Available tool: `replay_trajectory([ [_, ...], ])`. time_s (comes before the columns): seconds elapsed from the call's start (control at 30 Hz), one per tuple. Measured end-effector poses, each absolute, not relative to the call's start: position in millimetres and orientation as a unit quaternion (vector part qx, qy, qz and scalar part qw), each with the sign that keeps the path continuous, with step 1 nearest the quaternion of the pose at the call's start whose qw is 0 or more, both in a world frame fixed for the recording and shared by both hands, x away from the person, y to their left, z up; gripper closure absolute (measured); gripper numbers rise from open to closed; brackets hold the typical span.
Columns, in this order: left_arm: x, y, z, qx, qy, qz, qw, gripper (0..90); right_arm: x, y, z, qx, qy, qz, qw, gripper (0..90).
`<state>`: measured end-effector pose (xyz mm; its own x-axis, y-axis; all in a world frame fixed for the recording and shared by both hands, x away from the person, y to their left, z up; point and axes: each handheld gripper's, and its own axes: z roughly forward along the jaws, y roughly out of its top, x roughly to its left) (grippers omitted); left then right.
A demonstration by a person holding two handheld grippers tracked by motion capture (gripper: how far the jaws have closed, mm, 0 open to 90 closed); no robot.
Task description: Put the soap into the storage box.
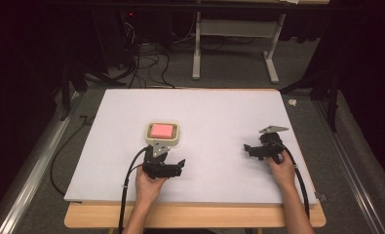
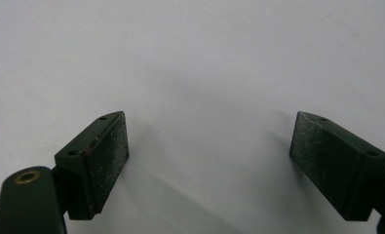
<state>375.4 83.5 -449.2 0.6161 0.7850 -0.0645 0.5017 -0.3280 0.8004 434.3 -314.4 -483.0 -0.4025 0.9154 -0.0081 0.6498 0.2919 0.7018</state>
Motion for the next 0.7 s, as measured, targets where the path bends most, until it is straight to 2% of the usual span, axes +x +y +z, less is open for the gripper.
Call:
replay_trajectory([
  [0.7,386,69,-466,0.811,0.402,0.171,0.389,14.6,434,-314,-483,0.504,0.776,0.316,0.211,14.8],
])
